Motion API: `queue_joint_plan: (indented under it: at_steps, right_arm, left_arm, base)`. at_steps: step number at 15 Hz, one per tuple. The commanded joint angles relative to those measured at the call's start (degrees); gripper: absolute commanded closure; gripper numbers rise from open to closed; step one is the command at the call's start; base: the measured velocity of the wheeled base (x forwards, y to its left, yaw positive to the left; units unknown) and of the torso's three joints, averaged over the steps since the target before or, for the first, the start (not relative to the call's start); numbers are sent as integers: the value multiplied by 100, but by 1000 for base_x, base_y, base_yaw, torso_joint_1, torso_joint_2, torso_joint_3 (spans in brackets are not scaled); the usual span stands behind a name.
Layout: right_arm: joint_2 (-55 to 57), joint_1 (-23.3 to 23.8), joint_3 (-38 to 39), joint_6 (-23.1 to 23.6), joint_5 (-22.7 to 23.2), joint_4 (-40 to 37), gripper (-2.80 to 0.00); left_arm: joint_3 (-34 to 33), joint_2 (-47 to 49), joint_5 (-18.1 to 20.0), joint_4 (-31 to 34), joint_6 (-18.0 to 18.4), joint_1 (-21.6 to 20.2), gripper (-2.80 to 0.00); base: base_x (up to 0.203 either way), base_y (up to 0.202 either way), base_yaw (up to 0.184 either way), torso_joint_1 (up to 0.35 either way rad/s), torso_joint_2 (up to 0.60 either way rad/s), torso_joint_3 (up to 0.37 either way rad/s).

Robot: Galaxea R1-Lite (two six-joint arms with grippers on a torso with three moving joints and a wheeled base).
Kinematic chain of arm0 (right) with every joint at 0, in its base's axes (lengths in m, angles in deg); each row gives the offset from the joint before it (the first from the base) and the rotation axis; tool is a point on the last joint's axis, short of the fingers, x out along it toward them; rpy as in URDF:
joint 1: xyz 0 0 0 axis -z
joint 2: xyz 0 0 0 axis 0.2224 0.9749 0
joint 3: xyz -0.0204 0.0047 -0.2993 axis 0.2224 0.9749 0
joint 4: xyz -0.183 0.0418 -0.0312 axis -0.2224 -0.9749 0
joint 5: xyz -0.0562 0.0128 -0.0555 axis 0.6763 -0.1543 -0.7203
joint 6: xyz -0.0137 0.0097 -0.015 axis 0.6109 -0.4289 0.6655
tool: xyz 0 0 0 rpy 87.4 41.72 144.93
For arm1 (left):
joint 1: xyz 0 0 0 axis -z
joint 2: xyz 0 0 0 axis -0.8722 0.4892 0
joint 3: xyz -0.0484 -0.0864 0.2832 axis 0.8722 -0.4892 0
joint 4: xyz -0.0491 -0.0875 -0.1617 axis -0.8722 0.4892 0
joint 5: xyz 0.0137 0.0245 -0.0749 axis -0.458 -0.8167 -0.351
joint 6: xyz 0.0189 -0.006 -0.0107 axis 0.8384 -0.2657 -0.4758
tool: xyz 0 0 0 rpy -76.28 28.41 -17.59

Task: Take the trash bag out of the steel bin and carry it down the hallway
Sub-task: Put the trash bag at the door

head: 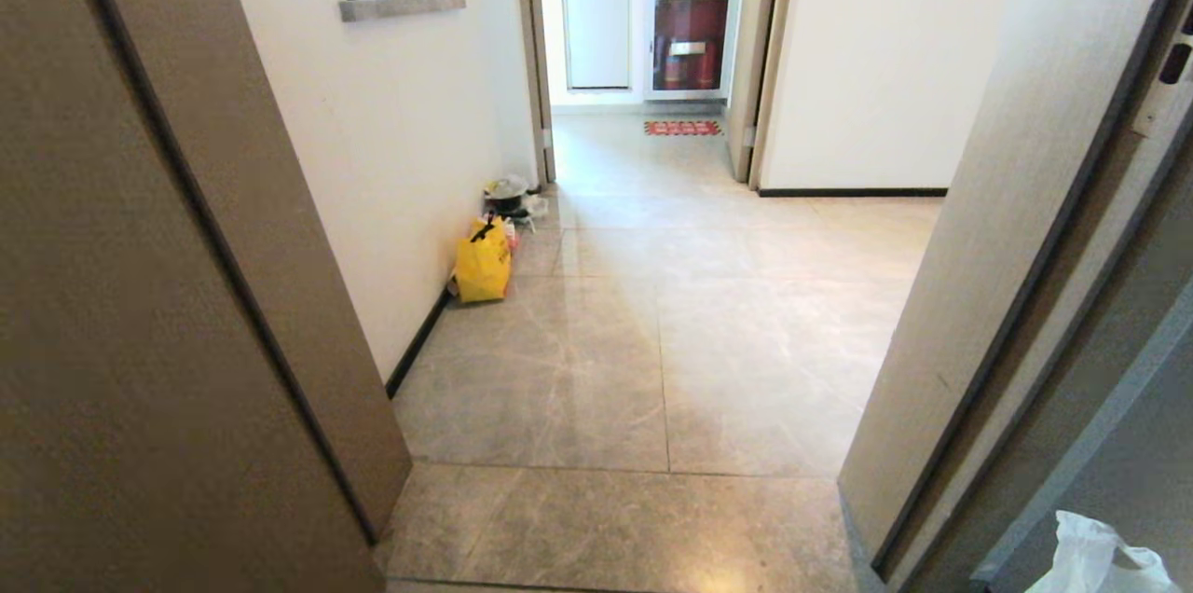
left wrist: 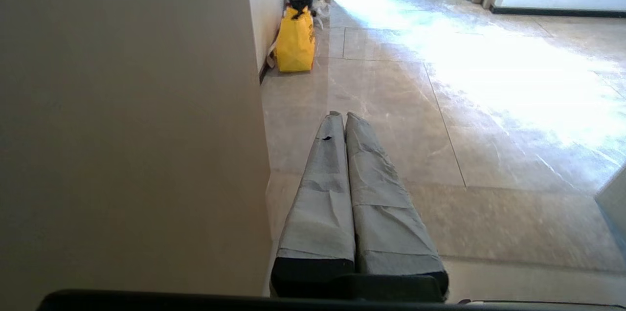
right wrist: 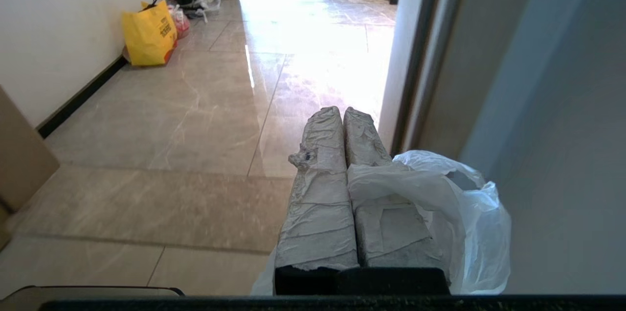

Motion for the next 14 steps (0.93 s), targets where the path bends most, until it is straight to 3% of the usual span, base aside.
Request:
queue_joint_plan:
  at_steps: [1,14]
  right_arm:
    - [7,-2,0,5,2,1,0]
    - [7,1,0,14,11,1,0]
  left_arm:
    - [0,0,-2,4,-3,0,0]
    - [0,0,-2,4,-3,0,0]
  base:
    - [194,0,2,6,7,2]
    - [192,0,0,4,3,3]
